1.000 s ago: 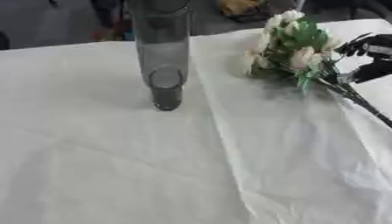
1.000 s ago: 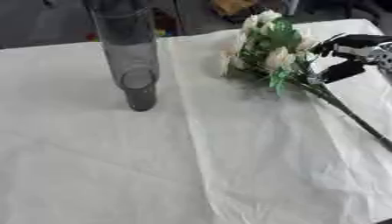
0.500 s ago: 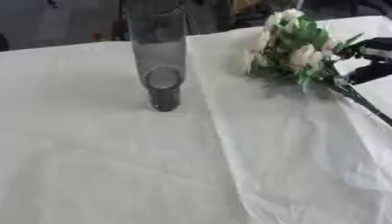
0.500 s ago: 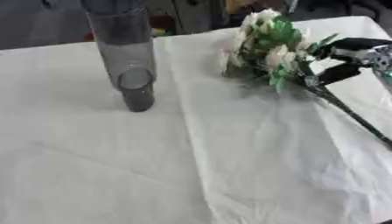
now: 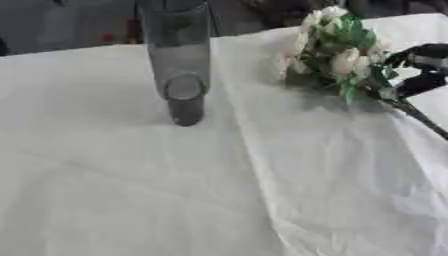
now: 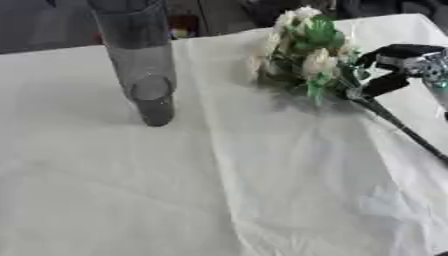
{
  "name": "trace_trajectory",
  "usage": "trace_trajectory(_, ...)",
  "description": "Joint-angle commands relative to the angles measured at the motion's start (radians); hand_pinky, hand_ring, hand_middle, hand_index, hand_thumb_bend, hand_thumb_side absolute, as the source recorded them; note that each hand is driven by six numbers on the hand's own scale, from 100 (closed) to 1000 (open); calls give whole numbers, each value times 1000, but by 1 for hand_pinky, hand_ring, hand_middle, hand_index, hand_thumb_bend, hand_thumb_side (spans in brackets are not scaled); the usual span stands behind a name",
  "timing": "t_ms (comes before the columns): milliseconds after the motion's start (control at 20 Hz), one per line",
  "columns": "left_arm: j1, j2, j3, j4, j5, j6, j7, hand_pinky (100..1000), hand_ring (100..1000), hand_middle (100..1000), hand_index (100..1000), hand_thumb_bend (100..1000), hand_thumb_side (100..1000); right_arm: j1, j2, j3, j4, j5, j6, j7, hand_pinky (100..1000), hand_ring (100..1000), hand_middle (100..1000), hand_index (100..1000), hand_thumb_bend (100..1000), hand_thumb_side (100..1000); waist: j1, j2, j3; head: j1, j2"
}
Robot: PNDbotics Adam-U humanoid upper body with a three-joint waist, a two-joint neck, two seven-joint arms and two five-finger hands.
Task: Arrange flowers into the vase.
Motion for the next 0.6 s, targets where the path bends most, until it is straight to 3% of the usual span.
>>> trace_trajectory(50, -17, 3, 0, -13, -5, -1, -5, 761, 679, 748, 867, 124, 871, -8, -22, -13, 8, 13, 0, -13, 723, 909, 871, 964, 487, 803, -4, -14, 4, -9, -17)
trace_trajectory(600, -18, 2, -2, -13, -11, -2, -11, 761, 679, 745, 866, 122, 872, -11, -12, -9, 18, 3, -10, -21, 693, 866, 799, 896, 445, 740, -6, -8, 13, -13, -17)
